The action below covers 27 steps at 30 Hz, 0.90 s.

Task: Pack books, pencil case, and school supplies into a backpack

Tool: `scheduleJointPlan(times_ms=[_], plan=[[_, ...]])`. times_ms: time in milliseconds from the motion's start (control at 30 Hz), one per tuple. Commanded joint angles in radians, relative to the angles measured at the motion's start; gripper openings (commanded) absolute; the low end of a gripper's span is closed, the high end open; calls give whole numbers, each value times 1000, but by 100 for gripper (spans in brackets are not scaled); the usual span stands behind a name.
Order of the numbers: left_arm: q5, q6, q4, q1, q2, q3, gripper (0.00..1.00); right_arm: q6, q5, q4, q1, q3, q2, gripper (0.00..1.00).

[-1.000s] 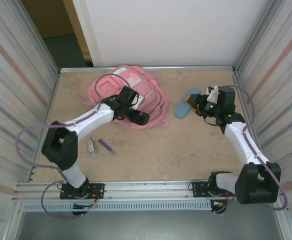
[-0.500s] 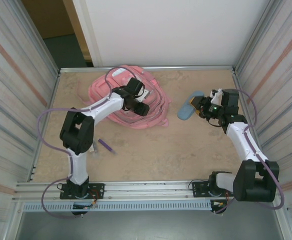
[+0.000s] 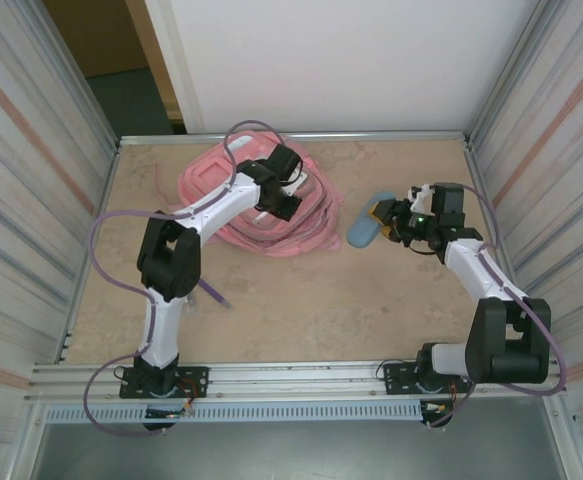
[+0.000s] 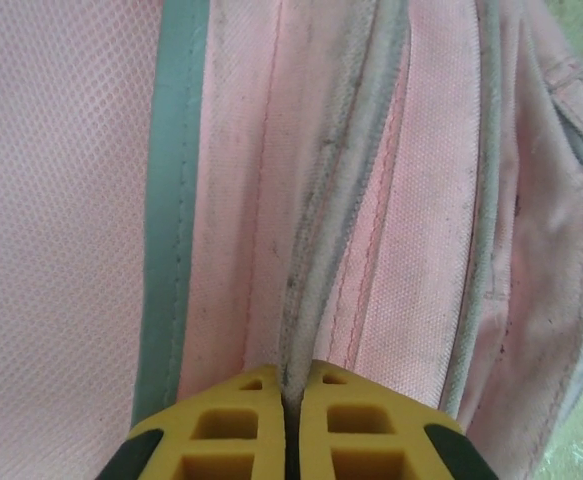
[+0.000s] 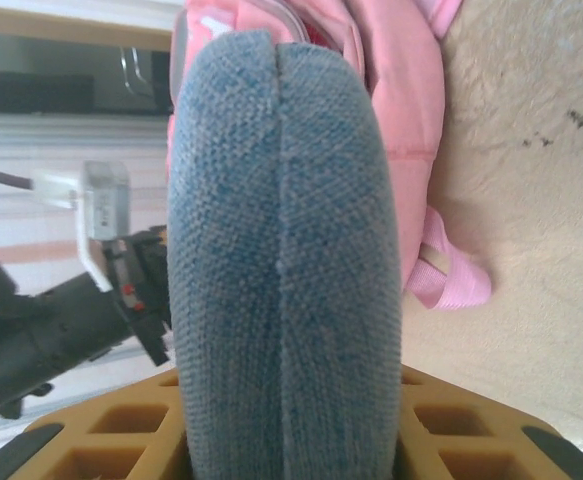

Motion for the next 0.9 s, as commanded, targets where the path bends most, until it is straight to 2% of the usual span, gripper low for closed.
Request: scheduleJointPlan(times_ms=[0,167,300,400,500,567,733,800,867], plan=[[-20,43,-70,-9,-98,63,0,17,2,37,40,3,14,38],[-8,57,-74,-2,-191,105,0,86,19,118,150,45,80,37],[53,68,-18,33,-264,108,0,145,112,220,269,88,154,37],[147,18,17,81,-300,136,0,215,162,320,323,131,245,37],[250,-14,72,113,-339,133,0,209,271,336,389,200,330,38],[275,-22,106,120,-364,109,0,239,290,358,410,262,413,38],[335,-34,171,122,-397,52,0,433,315,527,452,369,624,37],[357,-44,196,124,-404,27,0,451,333,542,473,433,701,37],[371,-52,215,125,-406,6,0,428,387,477,495,507,763,37]])
